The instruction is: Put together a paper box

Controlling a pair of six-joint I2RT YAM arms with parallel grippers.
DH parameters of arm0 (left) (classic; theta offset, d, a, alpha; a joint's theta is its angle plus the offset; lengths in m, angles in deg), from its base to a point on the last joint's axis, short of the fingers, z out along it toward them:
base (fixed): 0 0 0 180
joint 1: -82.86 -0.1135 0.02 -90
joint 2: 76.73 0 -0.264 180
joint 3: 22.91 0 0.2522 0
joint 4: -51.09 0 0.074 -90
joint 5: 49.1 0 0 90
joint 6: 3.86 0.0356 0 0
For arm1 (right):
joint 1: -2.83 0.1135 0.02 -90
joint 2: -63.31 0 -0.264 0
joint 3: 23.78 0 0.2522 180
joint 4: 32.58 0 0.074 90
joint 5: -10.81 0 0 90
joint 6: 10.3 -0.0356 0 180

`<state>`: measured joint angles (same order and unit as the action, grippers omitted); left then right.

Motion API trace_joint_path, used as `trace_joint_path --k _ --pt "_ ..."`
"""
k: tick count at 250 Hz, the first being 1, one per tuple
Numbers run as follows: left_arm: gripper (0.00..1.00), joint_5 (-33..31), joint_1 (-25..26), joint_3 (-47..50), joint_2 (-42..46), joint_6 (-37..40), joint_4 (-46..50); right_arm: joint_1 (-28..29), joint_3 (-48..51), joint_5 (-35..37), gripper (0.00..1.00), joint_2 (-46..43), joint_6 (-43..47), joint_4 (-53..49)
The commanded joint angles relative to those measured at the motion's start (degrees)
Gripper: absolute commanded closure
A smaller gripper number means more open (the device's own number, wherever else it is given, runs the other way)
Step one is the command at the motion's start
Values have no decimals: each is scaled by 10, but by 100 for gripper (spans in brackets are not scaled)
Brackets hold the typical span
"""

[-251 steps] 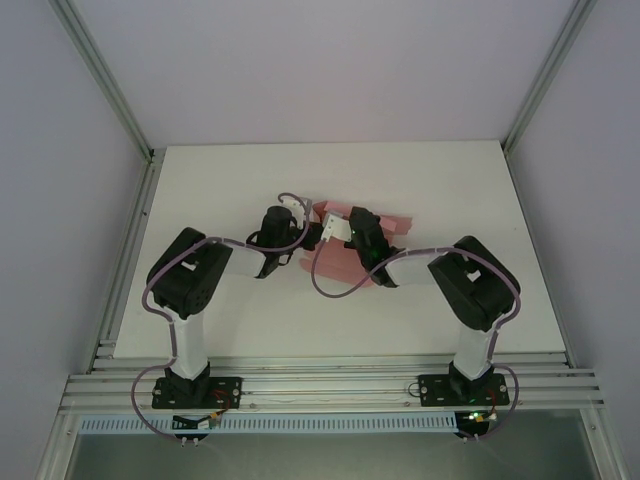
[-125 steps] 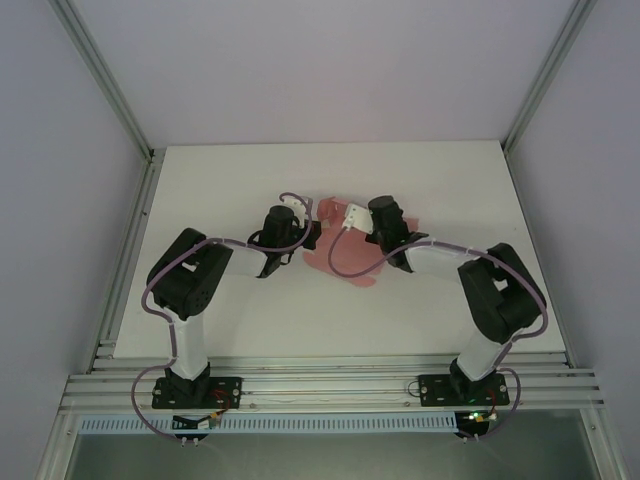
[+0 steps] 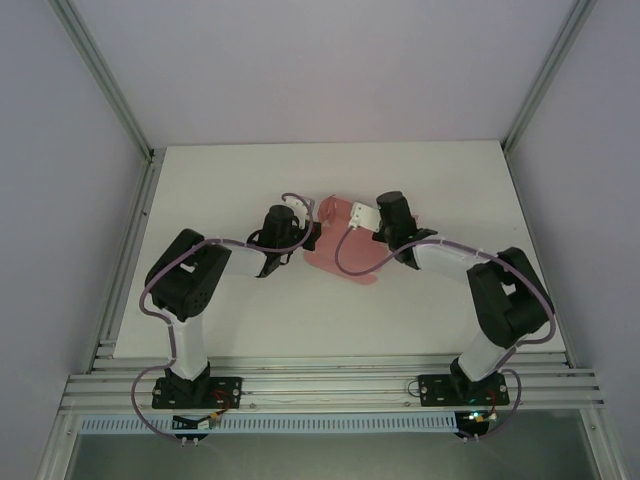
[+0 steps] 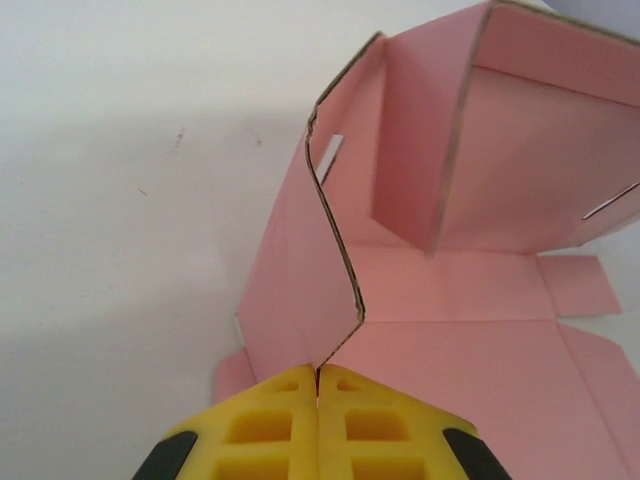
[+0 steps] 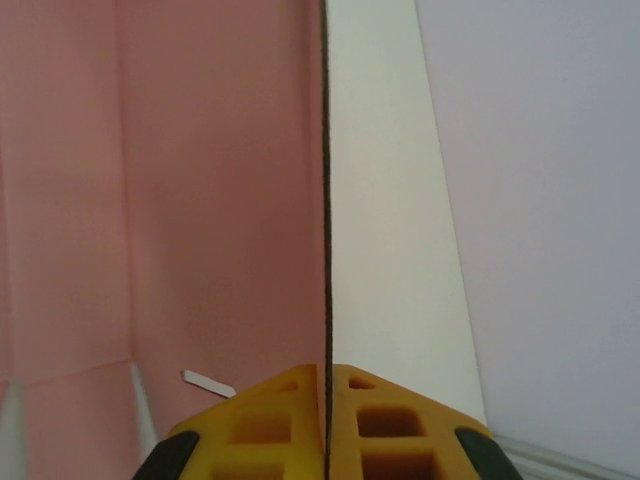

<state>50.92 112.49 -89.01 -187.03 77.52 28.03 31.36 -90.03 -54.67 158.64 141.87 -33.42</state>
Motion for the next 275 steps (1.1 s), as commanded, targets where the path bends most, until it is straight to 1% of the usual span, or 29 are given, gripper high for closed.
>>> trace_joint_path --k 1,39,64,76,90,108,120,139,146,156,162,181,198,207,236,247,275 --pt "100 13 7 -12 25 12 37 -2 17 14 100 25 62 82" --pt "100 20 7 -15 42 9 70 0 48 25 100 35 133 163" --pt "89 18 6 -15 56 5 100 3 72 33 100 39 211 253" --pt "80 18 3 -10 65 -5 108 6 86 31 100 42 251 308" --pt "77 22 -1 2 79 -17 112 7 95 24 100 48 284 350" --pt "62 30 -10 24 102 -31 109 6 95 17 100 56 304 367" --pt "45 33 -18 37 121 -42 104 8 90 15 100 63 307 378" --pt "37 19 -34 53 153 -54 110 9 92 5 100 78 321 427" --pt "29 9 -42 54 165 -60 118 8 93 2 100 83 328 441" --pt "16 -9 -54 54 177 -72 138 7 94 -1 100 89 336 453" --pt "12 -15 -64 51 181 -85 148 7 94 -2 100 91 337 454" --pt "7 -11 -107 37 177 -137 177 7 95 -5 100 92 319 446" --pt "6 -21 -136 21 154 -167 195 6 98 -7 100 86 293 427" --pt "6 -35 -145 5 138 -180 220 7 99 -8 100 84 281 414" --pt "9 -57 -141 -72 84 -167 297 6 110 -18 100 87 278 400" --pt "10 -59 -137 -99 62 -158 312 6 110 -20 100 90 274 402" --pt "12 -38 -122 -152 14 -140 324 7 98 -20 100 95 244 394"
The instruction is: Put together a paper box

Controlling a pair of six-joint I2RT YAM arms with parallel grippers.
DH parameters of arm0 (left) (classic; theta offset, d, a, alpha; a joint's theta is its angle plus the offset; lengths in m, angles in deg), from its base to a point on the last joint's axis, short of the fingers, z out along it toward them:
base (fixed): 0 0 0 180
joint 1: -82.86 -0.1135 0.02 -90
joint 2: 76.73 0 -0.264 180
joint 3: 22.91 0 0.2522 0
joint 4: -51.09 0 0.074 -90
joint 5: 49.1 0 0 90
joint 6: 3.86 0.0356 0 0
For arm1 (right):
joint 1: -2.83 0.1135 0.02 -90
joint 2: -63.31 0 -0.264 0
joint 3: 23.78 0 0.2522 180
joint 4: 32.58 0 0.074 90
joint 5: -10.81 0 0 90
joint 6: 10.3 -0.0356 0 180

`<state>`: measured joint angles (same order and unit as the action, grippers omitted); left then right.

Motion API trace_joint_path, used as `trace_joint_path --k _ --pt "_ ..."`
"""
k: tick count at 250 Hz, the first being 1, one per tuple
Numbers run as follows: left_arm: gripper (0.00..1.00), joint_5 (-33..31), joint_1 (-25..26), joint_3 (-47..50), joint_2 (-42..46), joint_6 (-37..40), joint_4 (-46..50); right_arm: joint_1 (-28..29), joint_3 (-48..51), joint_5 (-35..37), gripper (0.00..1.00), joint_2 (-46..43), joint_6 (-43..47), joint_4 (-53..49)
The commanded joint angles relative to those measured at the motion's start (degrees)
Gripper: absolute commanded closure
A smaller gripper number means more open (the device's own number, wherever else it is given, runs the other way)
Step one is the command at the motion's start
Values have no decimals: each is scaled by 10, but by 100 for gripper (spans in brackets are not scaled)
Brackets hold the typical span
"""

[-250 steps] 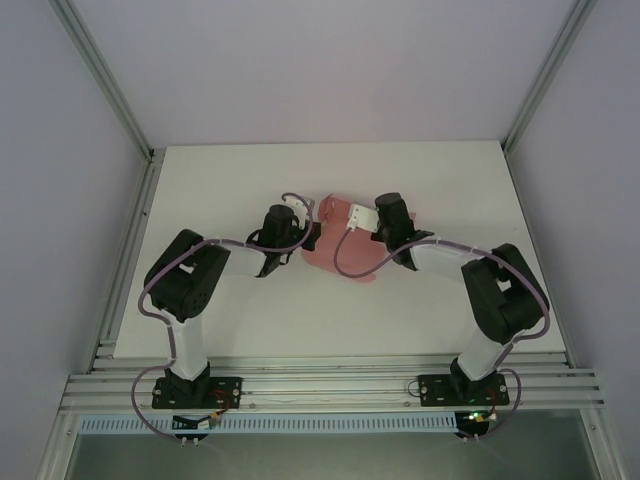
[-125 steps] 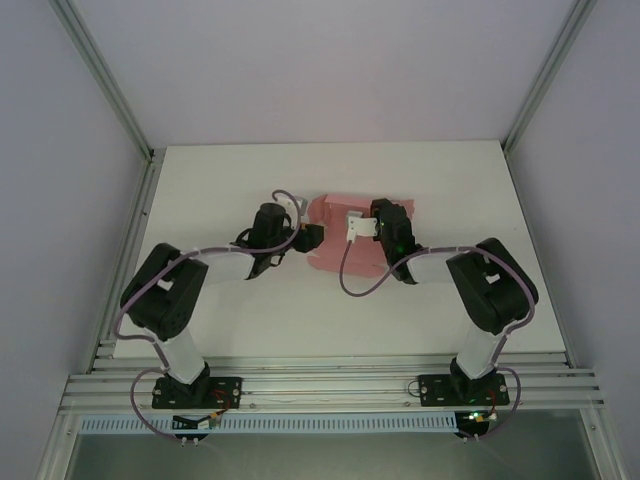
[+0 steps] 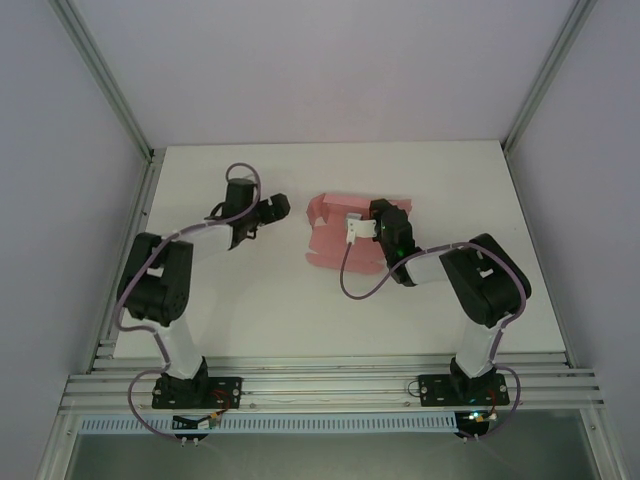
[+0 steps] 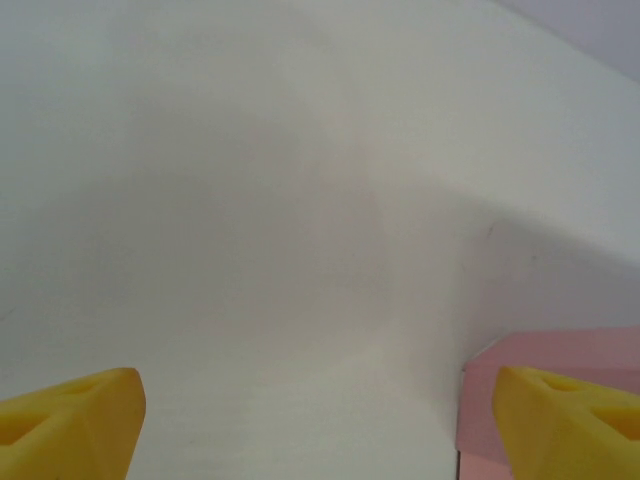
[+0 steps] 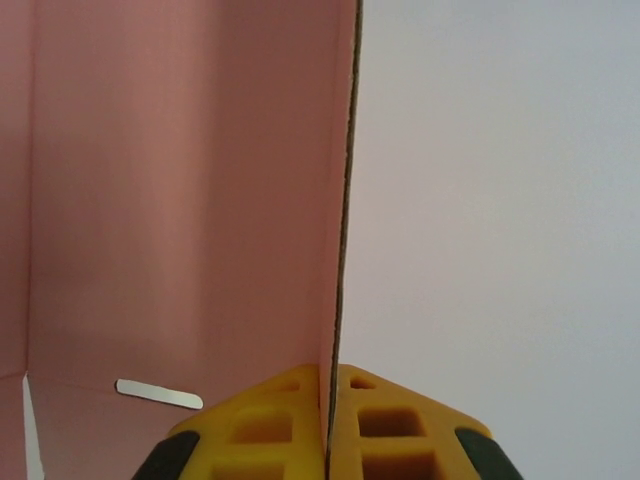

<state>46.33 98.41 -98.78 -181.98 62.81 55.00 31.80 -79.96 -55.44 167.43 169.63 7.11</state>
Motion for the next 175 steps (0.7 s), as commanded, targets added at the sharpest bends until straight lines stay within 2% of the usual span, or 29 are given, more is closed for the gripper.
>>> trace_joint_path --k 1,19,39,52,72,110,135,157,175 --pt "12 9 20 -56 -38 8 54 3 -3 -13 100 7 -34 -13" --pt "15 37 30 -85 -70 25 59 3 -4 -14 100 11 -35 -22" --pt "22 103 43 -103 -95 52 50 3 -1 -11 100 17 -25 -18" --pt "24 150 52 -100 -101 72 31 2 1 -10 100 17 -28 -17" --pt "29 188 72 -81 -93 108 -1 2 1 -8 100 13 -41 -39" --pt "38 208 85 -61 -78 145 -30 2 -7 -9 100 15 -55 -61" --pt "38 217 87 -58 -83 145 -60 1 -6 -11 100 23 -42 -40" --pt "44 191 94 -62 -94 146 -80 1 -8 -12 100 22 -46 -44" --pt "54 140 104 -64 -100 148 -96 1 -7 -21 100 15 -53 -63"
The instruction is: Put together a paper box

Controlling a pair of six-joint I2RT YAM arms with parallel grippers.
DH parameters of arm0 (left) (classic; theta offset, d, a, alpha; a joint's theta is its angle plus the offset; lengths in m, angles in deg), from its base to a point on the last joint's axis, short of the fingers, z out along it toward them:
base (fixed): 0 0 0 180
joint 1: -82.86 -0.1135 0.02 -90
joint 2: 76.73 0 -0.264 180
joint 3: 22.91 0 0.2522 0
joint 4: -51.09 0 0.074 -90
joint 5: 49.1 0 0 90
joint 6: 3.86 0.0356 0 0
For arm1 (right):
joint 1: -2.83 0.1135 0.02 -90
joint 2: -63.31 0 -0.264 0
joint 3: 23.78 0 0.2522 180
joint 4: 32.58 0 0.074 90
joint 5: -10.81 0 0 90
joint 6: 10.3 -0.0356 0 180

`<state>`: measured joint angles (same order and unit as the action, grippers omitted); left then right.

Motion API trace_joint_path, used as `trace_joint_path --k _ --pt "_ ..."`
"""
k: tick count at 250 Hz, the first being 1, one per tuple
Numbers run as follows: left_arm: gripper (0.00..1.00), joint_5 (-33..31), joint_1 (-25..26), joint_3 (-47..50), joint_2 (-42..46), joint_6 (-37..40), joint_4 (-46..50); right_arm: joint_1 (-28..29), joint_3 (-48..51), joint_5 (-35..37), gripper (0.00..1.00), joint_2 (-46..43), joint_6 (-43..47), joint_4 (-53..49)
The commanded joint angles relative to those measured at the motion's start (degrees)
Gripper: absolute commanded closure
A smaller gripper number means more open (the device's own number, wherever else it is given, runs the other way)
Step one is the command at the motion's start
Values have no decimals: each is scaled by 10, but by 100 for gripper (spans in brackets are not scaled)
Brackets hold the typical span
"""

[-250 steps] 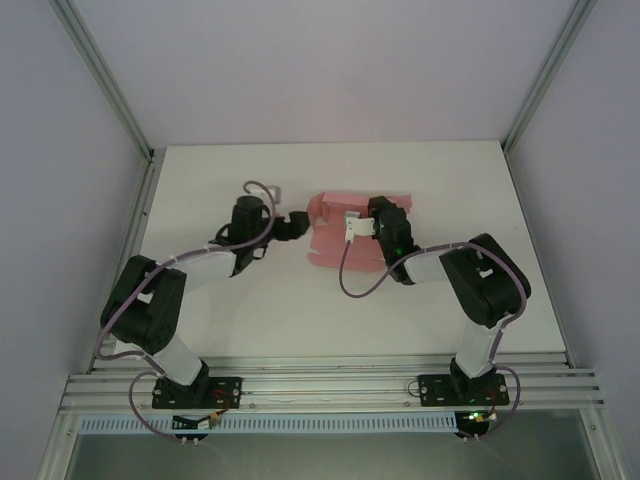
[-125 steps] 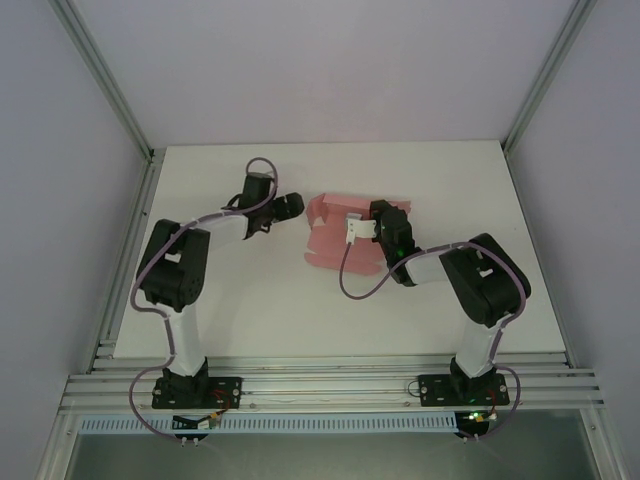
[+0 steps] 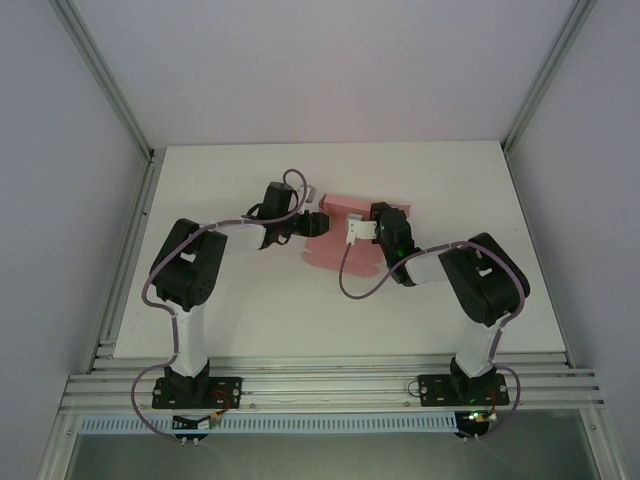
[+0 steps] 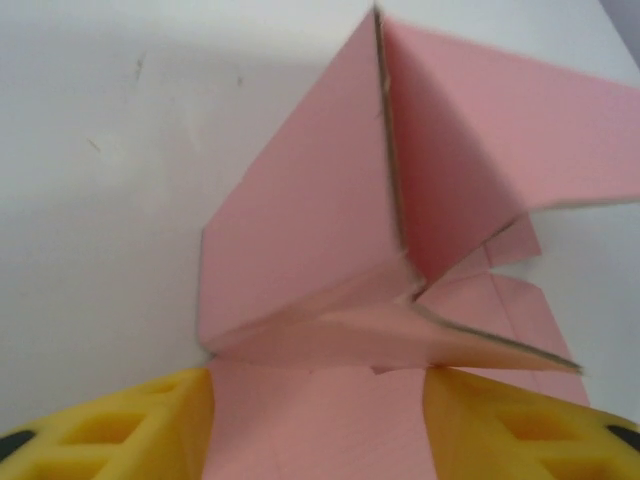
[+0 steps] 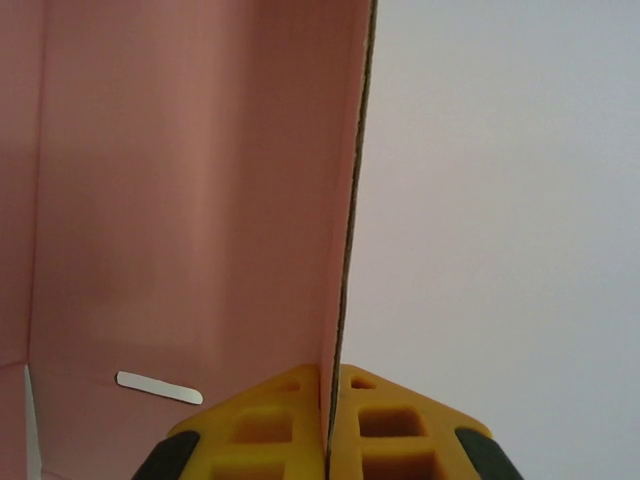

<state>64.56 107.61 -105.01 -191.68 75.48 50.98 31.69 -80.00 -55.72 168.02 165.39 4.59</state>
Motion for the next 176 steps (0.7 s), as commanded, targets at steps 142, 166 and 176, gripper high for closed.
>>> trace_joint_path --k 142,166,176 --pt "59 -130 48 81 37 52 -126 6 1 -26 100 32 -1 -22" --pt "61 -112 31 124 62 39 -143 2 12 -34 100 22 19 -14" --pt "62 -85 20 138 68 25 -157 1 15 -37 100 21 26 -3"
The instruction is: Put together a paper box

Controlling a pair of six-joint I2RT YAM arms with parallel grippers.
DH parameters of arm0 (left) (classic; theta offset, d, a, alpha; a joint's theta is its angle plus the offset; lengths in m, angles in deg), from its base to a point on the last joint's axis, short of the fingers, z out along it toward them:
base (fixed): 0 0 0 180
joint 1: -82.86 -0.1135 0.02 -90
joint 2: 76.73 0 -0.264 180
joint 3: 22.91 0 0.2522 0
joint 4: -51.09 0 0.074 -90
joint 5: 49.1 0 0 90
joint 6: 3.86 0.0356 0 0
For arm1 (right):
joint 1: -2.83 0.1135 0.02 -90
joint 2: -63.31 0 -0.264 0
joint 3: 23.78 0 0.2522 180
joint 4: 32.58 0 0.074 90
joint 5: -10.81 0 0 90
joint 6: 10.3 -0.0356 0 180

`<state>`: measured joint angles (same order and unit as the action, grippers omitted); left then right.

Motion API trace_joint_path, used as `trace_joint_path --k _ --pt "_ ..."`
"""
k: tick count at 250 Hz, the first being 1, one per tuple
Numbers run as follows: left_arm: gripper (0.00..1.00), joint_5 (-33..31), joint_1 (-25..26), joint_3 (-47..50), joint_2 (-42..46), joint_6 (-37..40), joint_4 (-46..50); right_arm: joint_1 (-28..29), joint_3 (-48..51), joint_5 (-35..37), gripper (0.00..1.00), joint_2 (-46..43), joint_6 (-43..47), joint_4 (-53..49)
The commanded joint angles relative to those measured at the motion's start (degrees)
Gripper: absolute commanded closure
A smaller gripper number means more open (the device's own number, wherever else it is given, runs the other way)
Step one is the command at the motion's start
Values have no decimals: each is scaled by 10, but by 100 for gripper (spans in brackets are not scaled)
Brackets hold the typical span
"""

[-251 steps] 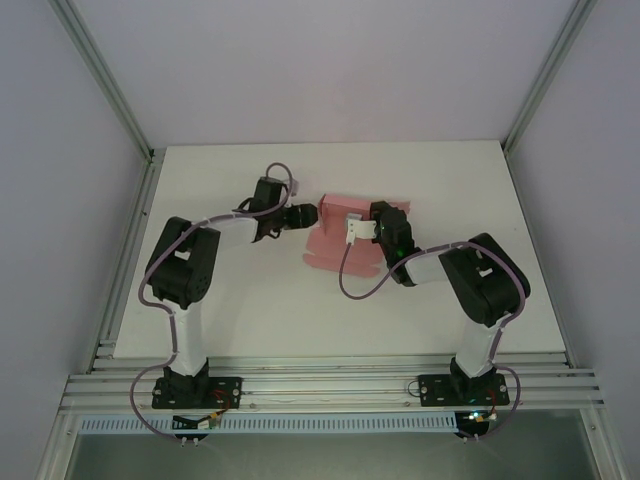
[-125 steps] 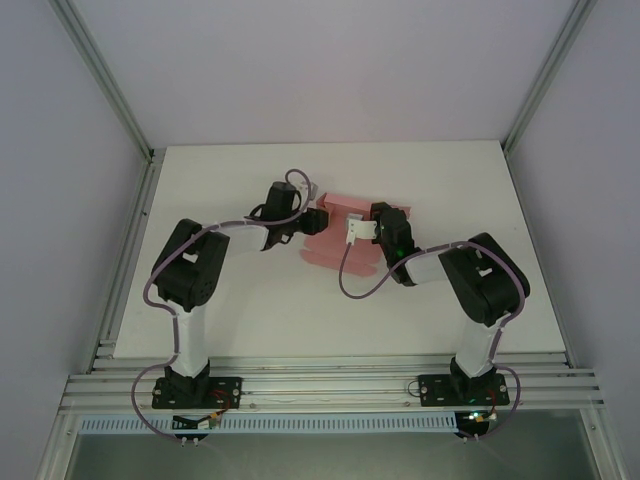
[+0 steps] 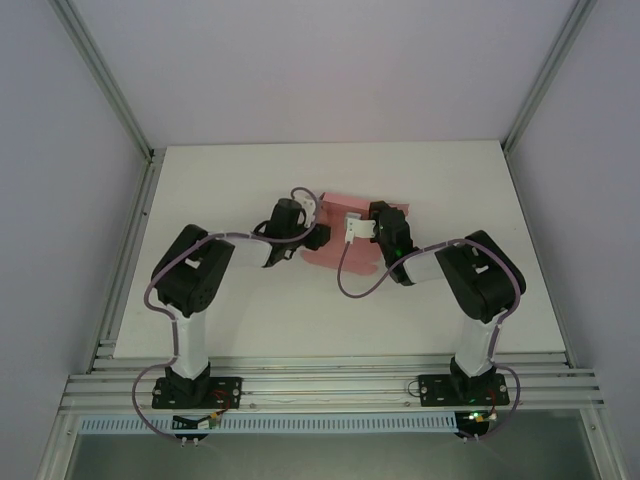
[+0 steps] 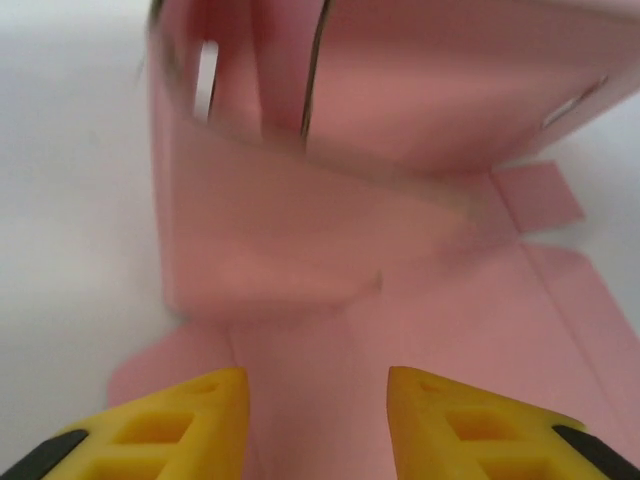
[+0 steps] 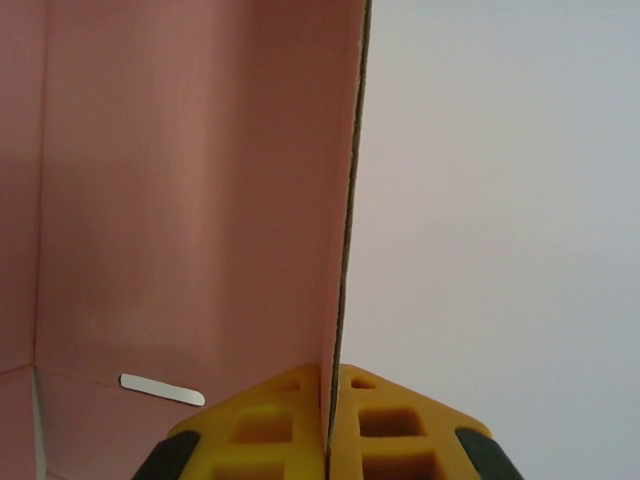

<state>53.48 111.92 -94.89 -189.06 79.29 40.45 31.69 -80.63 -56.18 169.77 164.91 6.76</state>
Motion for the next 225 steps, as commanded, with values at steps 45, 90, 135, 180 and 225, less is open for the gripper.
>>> trace_joint_path --k 45,90,135,180,225 --pt "58 63 -68 84 86 -59 -78 1 28 -31 100 12 62 -7" --pt "49 16 -81 69 123 -3 8 1 31 -41 100 13 77 -2" --pt "52 140 -81 -16 56 30 64 5 38 -42 100 33 85 28" --pt "63 107 -56 -59 20 73 98 6 33 -40 100 26 65 4" --pt "69 55 -32 -104 -9 117 153 6 33 -45 100 25 61 -2"
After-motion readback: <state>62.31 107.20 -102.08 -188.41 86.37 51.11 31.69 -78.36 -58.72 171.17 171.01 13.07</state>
